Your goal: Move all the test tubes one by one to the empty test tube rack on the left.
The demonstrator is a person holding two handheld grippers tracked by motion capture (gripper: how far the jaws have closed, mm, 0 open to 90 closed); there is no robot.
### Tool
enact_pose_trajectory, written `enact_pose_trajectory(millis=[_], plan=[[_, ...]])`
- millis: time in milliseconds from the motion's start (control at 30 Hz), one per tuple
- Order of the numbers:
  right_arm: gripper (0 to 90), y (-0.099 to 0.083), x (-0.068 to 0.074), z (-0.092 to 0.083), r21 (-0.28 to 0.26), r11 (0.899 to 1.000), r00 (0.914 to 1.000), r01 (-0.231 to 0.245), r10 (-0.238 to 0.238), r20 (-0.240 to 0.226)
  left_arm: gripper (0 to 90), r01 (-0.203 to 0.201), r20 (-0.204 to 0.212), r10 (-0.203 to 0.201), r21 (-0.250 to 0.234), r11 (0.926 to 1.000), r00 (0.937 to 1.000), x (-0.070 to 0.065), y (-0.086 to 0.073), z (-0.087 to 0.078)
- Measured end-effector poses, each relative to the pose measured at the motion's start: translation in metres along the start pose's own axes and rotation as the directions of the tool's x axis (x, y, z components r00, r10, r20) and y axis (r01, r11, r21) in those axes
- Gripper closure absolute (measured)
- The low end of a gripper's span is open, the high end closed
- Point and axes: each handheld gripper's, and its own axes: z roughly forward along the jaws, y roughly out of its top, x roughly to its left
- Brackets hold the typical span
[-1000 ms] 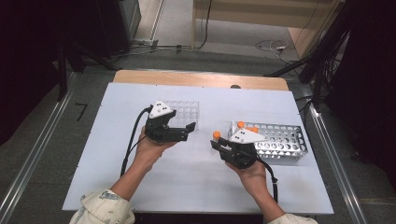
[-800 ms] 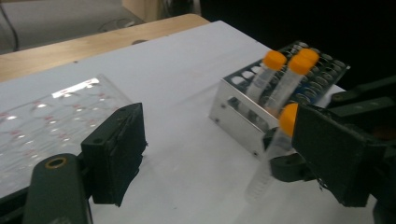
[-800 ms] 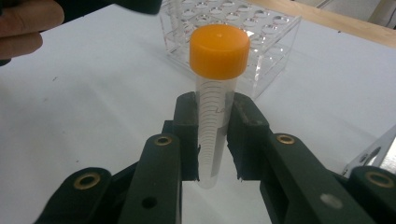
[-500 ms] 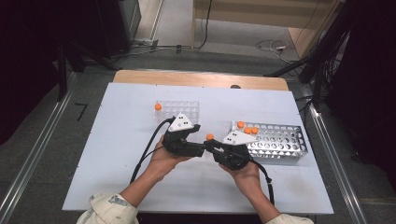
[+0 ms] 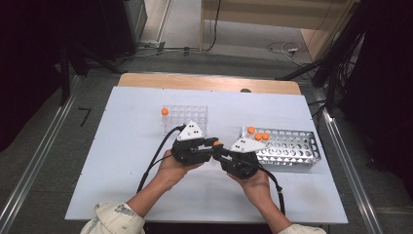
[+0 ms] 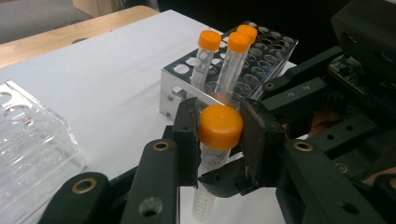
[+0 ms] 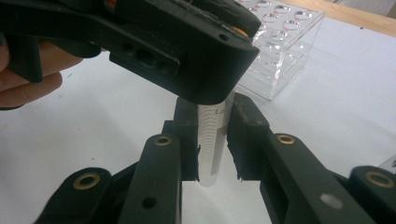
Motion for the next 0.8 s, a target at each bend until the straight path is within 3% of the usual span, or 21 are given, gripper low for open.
enact_pose_trajectory(millis=[300, 433, 567, 800], plan=[[70.4, 0.0, 0.0, 0.0, -0.002, 1.0, 0.9999, -0.008, 0.008, -0.013, 71.0, 0.004, -0.001, -0.004, -0.003, 1.0, 1.0, 0.0, 0.0, -0.001], [50.9, -0.001, 0.0, 0.001, 0.012, 1.0, 0.9996, -0.002, 0.003, -0.03, 71.0, 0.01, -0.004, -0.01, -0.003, 0.9999, 0.9999, 0.002, 0.001, -0.002], [39.3, -0.001, -0.001, 0.0, 0.022, 1.0, 0.9996, -0.01, 0.01, -0.025, 71.0, 0.02, -0.032, -0.02, -0.013, 0.9997, 0.9993, 0.009, 0.003, -0.008], [33.3, -0.003, -0.002, -0.001, 0.034, 0.999, 0.9998, -0.012, 0.013, -0.013, 70.9, 0.064, -0.089, -0.067, -0.041, 0.9971, 0.9938, 0.033, 0.008, -0.022]])
